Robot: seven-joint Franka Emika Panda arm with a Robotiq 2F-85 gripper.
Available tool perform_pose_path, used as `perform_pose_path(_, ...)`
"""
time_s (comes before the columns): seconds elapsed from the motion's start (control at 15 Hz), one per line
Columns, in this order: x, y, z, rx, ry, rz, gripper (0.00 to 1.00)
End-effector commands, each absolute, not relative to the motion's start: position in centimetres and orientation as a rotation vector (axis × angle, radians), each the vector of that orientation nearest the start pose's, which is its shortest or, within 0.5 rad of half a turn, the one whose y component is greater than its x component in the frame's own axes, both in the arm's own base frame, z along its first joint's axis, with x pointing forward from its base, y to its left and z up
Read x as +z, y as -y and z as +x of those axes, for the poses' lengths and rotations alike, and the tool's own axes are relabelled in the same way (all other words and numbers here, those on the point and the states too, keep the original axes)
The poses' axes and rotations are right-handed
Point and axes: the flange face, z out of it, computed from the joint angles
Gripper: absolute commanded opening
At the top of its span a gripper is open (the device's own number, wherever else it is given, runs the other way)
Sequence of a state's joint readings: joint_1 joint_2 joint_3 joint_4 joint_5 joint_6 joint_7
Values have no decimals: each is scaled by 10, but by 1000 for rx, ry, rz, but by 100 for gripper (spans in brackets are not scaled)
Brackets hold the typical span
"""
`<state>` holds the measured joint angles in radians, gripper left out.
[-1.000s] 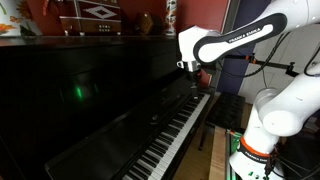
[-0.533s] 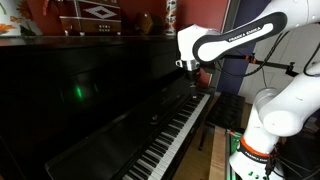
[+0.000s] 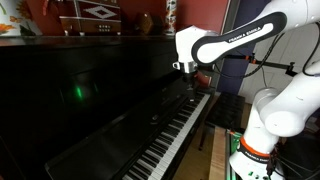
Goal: Press the key on the keyboard
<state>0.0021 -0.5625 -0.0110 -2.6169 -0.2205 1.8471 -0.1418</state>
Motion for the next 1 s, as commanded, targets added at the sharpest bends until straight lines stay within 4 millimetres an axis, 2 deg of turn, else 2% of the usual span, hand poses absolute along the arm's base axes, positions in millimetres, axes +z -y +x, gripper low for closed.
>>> perform_pose_path(0.0, 375, -58, 352, 267, 566, -3164, 100)
perform_pose_path(0.2, 334, -129, 355, 243, 765, -3070, 100)
perform_pose_path(0.27, 362, -99, 353, 215, 680, -3127, 100)
perform_pose_path(0.33, 352, -114, 352, 233, 714, -3122, 100)
perform_pose_path(0.4, 351, -115, 353, 239, 711, -3123, 100)
perform_pose_path(0.73, 361, -102, 357, 203, 671, -3127, 100)
perform_pose_path(0.87, 353, -115, 362, 166, 720, -3083, 100)
perform_pose_path(0.93, 344, -128, 365, 148, 755, -3056, 100)
